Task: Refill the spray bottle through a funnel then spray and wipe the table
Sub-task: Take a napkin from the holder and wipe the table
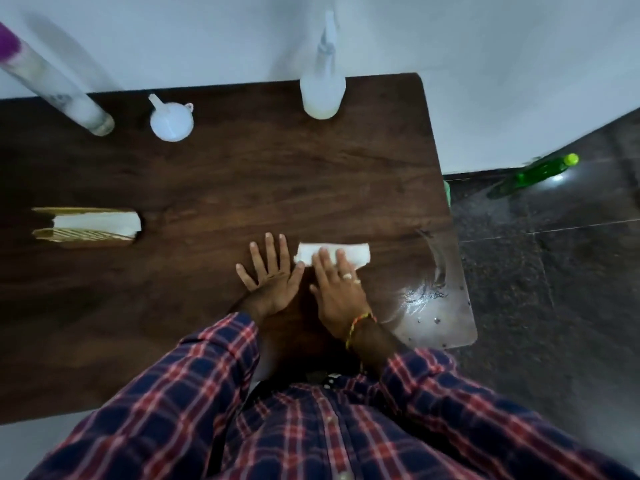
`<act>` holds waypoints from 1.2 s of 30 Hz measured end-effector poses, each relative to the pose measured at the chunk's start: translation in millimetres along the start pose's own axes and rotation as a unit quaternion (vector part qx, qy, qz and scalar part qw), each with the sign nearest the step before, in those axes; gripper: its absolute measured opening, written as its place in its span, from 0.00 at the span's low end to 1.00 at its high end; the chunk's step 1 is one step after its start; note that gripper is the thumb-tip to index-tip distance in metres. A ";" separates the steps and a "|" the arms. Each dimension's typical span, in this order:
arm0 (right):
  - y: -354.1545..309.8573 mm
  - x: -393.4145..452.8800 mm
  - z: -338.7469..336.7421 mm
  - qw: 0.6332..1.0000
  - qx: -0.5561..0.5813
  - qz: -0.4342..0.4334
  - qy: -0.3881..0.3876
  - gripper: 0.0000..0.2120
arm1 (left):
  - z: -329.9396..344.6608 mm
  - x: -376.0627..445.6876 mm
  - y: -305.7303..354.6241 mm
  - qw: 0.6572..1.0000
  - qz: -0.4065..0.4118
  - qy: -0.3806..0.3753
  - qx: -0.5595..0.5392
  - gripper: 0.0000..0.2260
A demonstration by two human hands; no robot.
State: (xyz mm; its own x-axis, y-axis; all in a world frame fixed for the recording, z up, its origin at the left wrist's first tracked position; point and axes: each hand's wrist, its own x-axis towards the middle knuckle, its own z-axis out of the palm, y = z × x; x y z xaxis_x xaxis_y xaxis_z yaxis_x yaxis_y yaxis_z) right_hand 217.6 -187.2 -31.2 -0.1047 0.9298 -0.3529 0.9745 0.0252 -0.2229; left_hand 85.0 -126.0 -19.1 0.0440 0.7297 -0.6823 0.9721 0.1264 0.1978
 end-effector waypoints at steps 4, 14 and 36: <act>-6.6 -52.1 10.9 0.999 -0.004 -0.044 0.020 0.26 | -13.7 -14.7 -25.3 0.996 0.075 0.003 -0.046 0.27; 35.0 -31.8 -29.3 0.965 0.145 0.218 0.009 0.21 | -7.0 -45.4 -41.8 0.980 0.193 0.034 0.019 0.27; 164.2 -61.4 -156.0 0.809 0.329 0.318 0.369 0.05 | -10.8 6.0 175.8 0.959 0.274 0.066 0.021 0.26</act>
State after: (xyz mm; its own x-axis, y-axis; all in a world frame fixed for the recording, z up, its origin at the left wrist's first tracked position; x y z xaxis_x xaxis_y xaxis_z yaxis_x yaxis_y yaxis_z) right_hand 414.9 -182.9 95.6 0.7594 0.6506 -0.0014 0.4434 -0.5190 -0.7308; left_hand 253.7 -92.2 19.2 0.5243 0.7578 -0.3884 0.8200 -0.3262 0.4703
